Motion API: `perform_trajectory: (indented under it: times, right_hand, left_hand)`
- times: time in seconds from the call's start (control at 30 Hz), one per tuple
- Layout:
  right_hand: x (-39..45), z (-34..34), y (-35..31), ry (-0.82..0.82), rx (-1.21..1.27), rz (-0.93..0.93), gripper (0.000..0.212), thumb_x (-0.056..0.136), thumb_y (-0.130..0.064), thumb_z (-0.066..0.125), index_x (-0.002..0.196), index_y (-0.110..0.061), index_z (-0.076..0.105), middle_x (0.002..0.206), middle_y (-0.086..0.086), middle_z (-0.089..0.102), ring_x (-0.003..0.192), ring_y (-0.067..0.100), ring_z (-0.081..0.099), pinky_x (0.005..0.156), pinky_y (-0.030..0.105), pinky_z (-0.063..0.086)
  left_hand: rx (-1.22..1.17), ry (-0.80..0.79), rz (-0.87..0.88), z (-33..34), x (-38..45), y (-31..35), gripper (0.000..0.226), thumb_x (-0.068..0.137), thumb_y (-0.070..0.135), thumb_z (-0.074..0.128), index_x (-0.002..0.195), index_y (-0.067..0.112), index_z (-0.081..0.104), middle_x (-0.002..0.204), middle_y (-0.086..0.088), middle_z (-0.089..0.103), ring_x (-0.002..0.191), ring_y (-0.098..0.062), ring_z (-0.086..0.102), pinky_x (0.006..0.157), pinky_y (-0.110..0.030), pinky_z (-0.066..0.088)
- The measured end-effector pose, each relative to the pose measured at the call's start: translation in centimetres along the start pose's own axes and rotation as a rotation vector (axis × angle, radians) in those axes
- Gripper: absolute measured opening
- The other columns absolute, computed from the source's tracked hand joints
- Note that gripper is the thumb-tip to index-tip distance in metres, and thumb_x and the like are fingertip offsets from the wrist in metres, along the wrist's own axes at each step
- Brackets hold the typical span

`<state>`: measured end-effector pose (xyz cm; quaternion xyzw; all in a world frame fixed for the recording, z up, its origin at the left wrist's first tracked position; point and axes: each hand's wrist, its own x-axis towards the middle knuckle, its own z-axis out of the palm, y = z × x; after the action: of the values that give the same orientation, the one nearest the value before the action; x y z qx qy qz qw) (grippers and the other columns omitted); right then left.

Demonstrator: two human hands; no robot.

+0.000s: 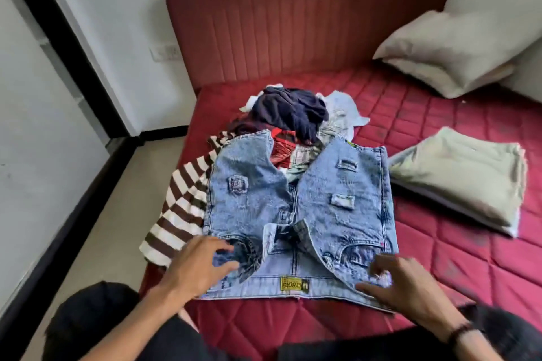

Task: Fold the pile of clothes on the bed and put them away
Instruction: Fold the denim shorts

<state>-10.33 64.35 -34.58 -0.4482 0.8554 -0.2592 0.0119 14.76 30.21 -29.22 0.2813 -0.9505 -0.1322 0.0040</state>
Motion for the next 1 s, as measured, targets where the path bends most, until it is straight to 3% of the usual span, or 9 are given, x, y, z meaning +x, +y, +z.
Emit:
perform_trajectory:
  times: [0.1, 0.17, 0.27, 0.47, 0.53, 0.63, 0.73, 0.87, 1.0]
  right_hand:
    - [1.7, 2.7, -3.1, 0.053, 0.104, 0.000, 0.058, 0.077, -0.082, 0.066, 0.104, -0.032, 0.073, 0.101, -0.020, 0.067, 0.093, 0.001, 0.064, 0.081, 0.025, 0.054]
    - [2.7, 4.9, -5.1, 0.071, 0.155, 0.025, 0.062, 0.080, -0.074, 0.069, 0.124, -0.031, 0.069, 0.115, -0.015, 0.065, 0.104, 0.003, 0.063, 0.092, 0.024, 0.052]
    - [3.7, 7.8, -6.3, 0.058, 0.199, 0.091, 0.062, 0.087, -0.055, 0.073, 0.143, -0.034, 0.054, 0.124, -0.013, 0.064, 0.111, 0.007, 0.064, 0.096, 0.027, 0.053]
    - [6.4, 9.7, -6.7, 0.142, 0.158, 0.159, 0.037, 0.095, -0.031, 0.073, 0.130, -0.019, 0.068, 0.108, 0.003, 0.078, 0.090, 0.022, 0.074, 0.071, 0.028, 0.052]
    - [6.5, 9.6, -7.7, 0.176, 0.159, 0.131, 0.030, 0.097, -0.026, 0.071, 0.127, -0.020, 0.070, 0.105, 0.003, 0.078, 0.088, 0.023, 0.075, 0.067, 0.025, 0.047]
    - [5.5, 7.7, -8.6, 0.164, 0.163, 0.049, 0.027, 0.098, -0.026, 0.069, 0.125, -0.029, 0.069, 0.106, -0.002, 0.078, 0.089, 0.020, 0.074, 0.069, 0.025, 0.049]
    - [3.3, 6.0, -8.9, 0.078, 0.130, -0.008, 0.030, 0.100, -0.033, 0.066, 0.130, -0.034, 0.067, 0.107, -0.004, 0.077, 0.093, 0.020, 0.074, 0.074, 0.033, 0.057]
    - [1.6, 6.9, -8.5, 0.017, 0.018, -0.178, 0.025, 0.104, -0.031, 0.058, 0.125, -0.031, 0.072, 0.100, -0.004, 0.069, 0.091, 0.025, 0.067, 0.076, 0.038, 0.056]
    - [1.6, 8.9, -9.0, -0.008, -0.024, -0.315, 0.030, 0.097, -0.022, 0.051, 0.115, -0.022, 0.075, 0.114, 0.006, 0.064, 0.095, 0.031, 0.057, 0.082, 0.043, 0.052]
  left_hand:
    - [-0.272, 0.022, 0.052, 4.4, 2.8, 3.7, 0.090, 0.072, 0.087, 0.050, 0.145, 0.035, 0.054, 0.136, 0.014, 0.058, 0.128, -0.008, 0.050, 0.113, -0.031, 0.040]
    - [-0.365, 0.055, 0.091, 6.6, 3.6, 5.3, 0.091, 0.072, 0.094, 0.049, 0.145, 0.039, 0.053, 0.124, 0.020, 0.055, 0.119, -0.003, 0.049, 0.109, -0.033, 0.042]
    - [-0.220, 0.113, 0.175, 8.7, 2.7, 6.3, 0.086, 0.072, 0.096, 0.052, 0.143, 0.048, 0.050, 0.122, 0.022, 0.046, 0.120, -0.001, 0.043, 0.108, -0.034, 0.033]
    - [-0.177, 0.208, 0.266, 9.9, 3.1, 5.9, 0.042, 0.095, 0.038, 0.068, 0.136, 0.028, 0.063, 0.124, 0.010, 0.068, 0.113, -0.013, 0.062, 0.105, -0.032, 0.037]
    - [-0.312, 0.240, 0.214, 8.5, 3.1, 5.9, 0.033, 0.103, 0.029, 0.060, 0.135, 0.021, 0.064, 0.099, 0.007, 0.074, 0.080, -0.003, 0.066, 0.079, -0.021, 0.051]
    - [-0.434, 0.316, 0.124, 6.2, 2.3, 5.5, 0.025, 0.107, 0.027, 0.053, 0.125, 0.014, 0.066, 0.064, 0.016, 0.058, 0.048, 0.009, 0.049, 0.050, -0.007, 0.034]
    - [-0.492, 0.309, 0.184, 5.2, 0.7, 4.6, 0.021, 0.107, 0.019, 0.055, 0.121, 0.009, 0.066, 0.064, 0.023, 0.052, 0.057, 0.013, 0.055, 0.053, -0.003, 0.035]
    - [-0.488, 0.349, 0.229, 6.7, 0.4, 5.1, 0.025, 0.099, 0.025, 0.069, 0.117, 0.008, 0.074, 0.106, -0.001, 0.073, 0.092, -0.006, 0.067, 0.085, -0.020, 0.055]
    - [-0.510, 0.447, 0.215, 7.5, 0.7, 6.9, 0.022, 0.091, 0.029, 0.079, 0.104, 0.012, 0.078, 0.098, 0.003, 0.070, 0.090, -0.011, 0.067, 0.084, -0.023, 0.053]
